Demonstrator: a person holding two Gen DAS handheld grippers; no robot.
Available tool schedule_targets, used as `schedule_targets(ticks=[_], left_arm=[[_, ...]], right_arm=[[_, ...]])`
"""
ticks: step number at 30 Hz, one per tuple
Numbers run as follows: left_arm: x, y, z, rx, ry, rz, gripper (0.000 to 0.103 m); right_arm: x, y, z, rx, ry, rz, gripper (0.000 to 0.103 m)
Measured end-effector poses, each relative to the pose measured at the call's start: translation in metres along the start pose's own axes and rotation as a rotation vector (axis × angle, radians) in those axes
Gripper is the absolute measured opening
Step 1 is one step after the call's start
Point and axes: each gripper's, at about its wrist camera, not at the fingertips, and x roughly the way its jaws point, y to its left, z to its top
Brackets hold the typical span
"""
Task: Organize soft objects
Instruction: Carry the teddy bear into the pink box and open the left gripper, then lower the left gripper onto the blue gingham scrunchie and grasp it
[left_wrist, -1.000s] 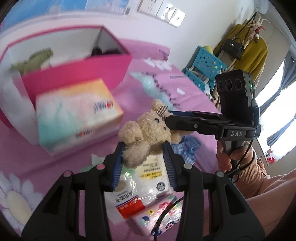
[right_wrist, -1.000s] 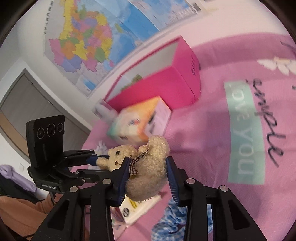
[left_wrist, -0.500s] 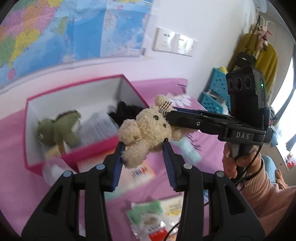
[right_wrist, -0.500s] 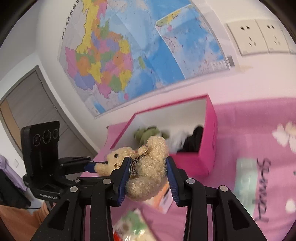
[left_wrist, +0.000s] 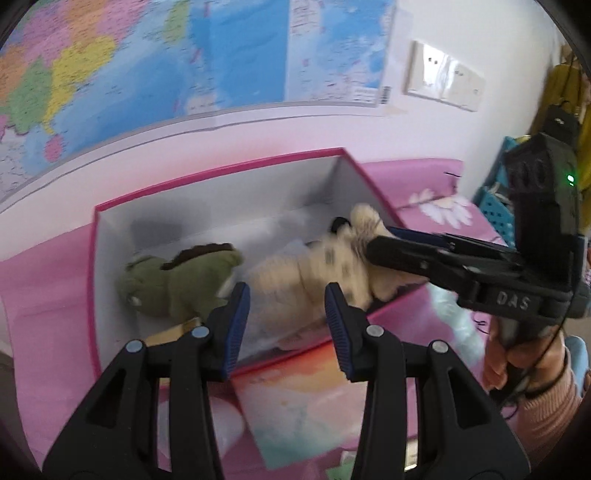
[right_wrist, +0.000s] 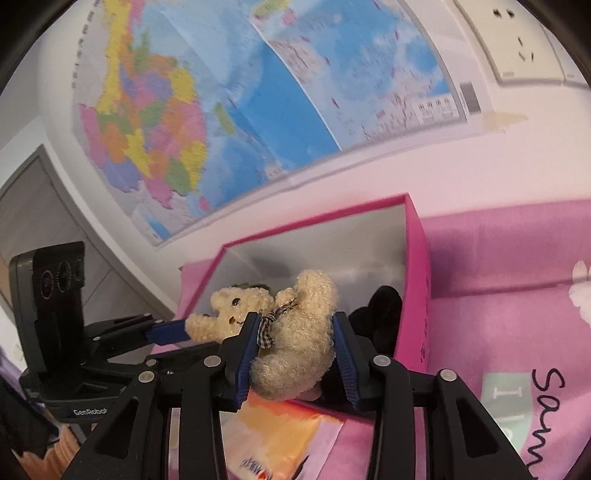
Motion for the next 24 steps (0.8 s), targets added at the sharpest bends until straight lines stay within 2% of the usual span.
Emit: schedule_targets(ticks=[2, 3, 9, 15, 18, 24], left_arm=[[0.001, 0.004, -0.002, -0.015, 0.001, 0.014, 0.044], [0.0, 0.006, -0.003, -0.018, -0.003, 0.015, 0.044], [-0.008, 0.001, -0.01, -0.009, -0.03, 0.011, 0.044], [-0.025, -0.011, -0.022, 0.017, -0.061, -0.05, 0.044], [-0.043, -0.019, -0.034, 0.035, -0.089, -0.111, 0.045], [-0.071, -0.037, -0.057, 0.068, -0.119, -0.215, 0.048]], right_arm=[[0.005, -0.001, -0.002, 0.0, 0.013, -0.025, 0.044], [0.005, 0.0, -0.003, -0.002, 0.013, -0.033, 0.048], [-0.008, 0.003, -0.011, -0.043, -0.008, -0.086, 0.048], [-0.014, 0.009, -0.018, -0.078, -0.002, -0.122, 0.048], [-0.027, 0.014, -0.022, -0.082, -0.015, -0.098, 0.048], [-0.071, 0.022, -0.038, -0.078, -0.008, 0.005, 0.05]])
